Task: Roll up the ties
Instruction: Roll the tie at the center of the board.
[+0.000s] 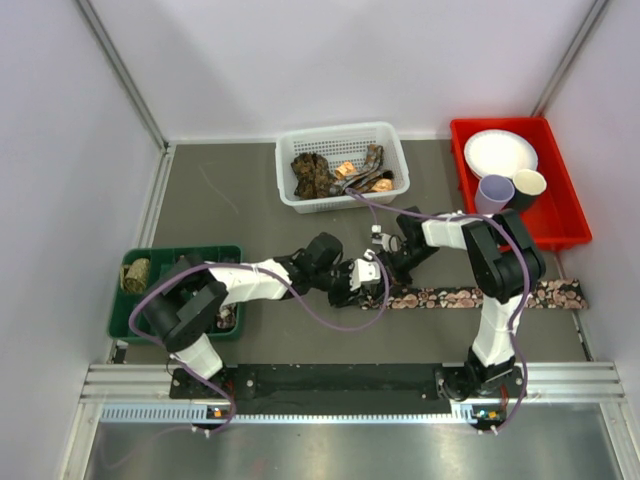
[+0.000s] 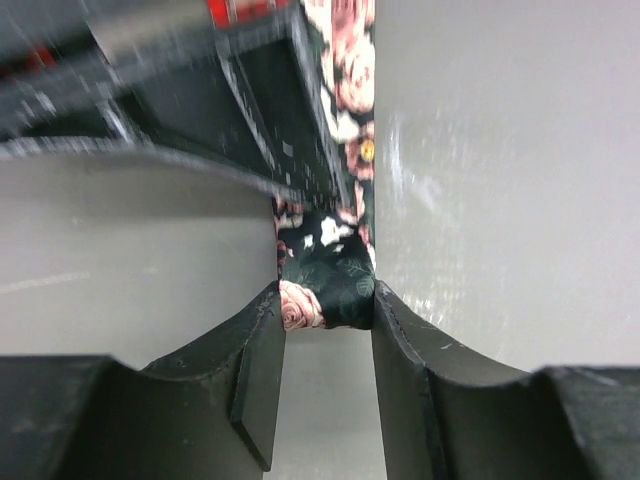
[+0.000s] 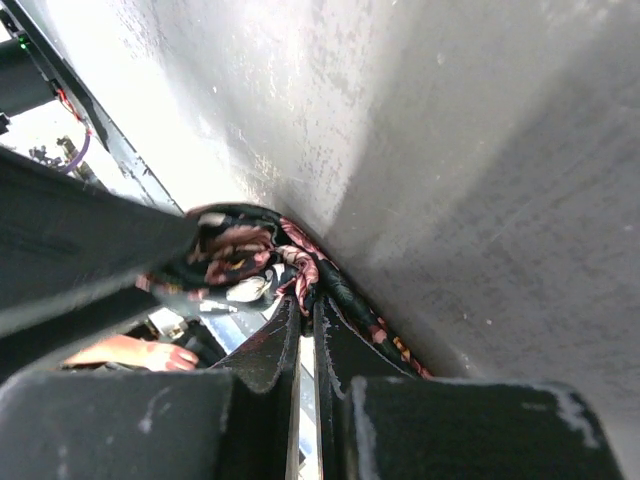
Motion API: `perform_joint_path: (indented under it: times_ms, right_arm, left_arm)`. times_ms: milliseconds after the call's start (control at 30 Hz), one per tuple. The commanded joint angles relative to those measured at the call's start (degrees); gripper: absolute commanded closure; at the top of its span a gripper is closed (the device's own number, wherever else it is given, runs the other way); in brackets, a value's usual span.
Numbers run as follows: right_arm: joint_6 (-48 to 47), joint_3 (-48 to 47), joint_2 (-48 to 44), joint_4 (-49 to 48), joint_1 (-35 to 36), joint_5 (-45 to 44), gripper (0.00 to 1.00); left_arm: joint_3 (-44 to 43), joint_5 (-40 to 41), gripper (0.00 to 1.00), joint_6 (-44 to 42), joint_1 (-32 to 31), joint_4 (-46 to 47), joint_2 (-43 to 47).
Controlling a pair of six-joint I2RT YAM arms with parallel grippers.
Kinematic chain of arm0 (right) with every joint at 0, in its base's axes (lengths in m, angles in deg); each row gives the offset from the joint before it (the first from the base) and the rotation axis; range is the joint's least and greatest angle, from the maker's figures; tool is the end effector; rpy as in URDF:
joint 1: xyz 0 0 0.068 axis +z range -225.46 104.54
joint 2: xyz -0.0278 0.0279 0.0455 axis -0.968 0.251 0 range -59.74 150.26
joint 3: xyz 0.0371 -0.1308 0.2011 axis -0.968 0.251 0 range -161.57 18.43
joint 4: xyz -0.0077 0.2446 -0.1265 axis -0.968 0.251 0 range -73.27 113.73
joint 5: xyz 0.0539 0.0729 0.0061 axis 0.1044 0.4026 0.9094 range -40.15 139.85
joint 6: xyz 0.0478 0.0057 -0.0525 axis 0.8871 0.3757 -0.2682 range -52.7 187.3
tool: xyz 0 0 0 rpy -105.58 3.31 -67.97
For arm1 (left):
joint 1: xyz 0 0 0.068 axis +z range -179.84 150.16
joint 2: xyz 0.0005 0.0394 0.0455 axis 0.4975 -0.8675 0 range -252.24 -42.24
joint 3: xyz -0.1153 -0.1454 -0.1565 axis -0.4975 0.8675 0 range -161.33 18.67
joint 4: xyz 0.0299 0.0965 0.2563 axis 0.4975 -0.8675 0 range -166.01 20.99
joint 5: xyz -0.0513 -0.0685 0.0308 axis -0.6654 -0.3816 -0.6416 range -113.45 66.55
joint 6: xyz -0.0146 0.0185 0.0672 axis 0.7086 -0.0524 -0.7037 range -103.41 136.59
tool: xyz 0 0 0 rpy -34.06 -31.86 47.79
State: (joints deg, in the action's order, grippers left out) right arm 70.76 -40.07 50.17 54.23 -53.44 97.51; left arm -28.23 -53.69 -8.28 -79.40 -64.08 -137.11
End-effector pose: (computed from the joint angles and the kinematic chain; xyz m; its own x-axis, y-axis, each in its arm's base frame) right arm 0.2716 0.1567 0.0532 -0.9412 -0.3368 0.0257 -0.2091 0.6407 0.7387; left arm 0.2043 -0.2851 0.1075 -0.0249 0.5892 -0.8076 0.9993 0.0358 -0.0047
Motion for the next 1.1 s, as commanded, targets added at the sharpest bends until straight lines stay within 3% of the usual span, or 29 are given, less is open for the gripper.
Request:
perform_joint_path:
  times_ms: [0, 367, 633, 900, 1067]
  right_arm:
    - [-1.18, -1.00, 2.42, -1.55, 1.53, -5.47, 1.00]
    - [-0.92, -0.65, 2.24, -1.72, 1.53, -5.29, 1.00]
    - [-0.91, -0.56, 2.07, -1.81, 1.62, -5.03, 1.00]
    - [-1.00, -0.56, 2.15, -1.72, 1.62, -3.72, 1.00]
    - [-2.41, -1.97, 0.40, 1.78, 1.36, -2.58, 0.98]
  left_arm:
    - [-4.34, -2.81, 0.59, 2.63, -1.06, 4.39, -0.57]
    - [-8.91, -0.88, 0.60, 3.24, -2.91, 3.43, -9.63]
    - [-7.42, 2.37, 0.62, -4.49, -2.91, -6.49, -10.69]
    - [-7.95, 4.31, 0.60, -5.11, -2.91, -10.46, -13.31]
    - [-9.18, 5.71, 0.69, -6.60, -2.91, -14.24, -14.64]
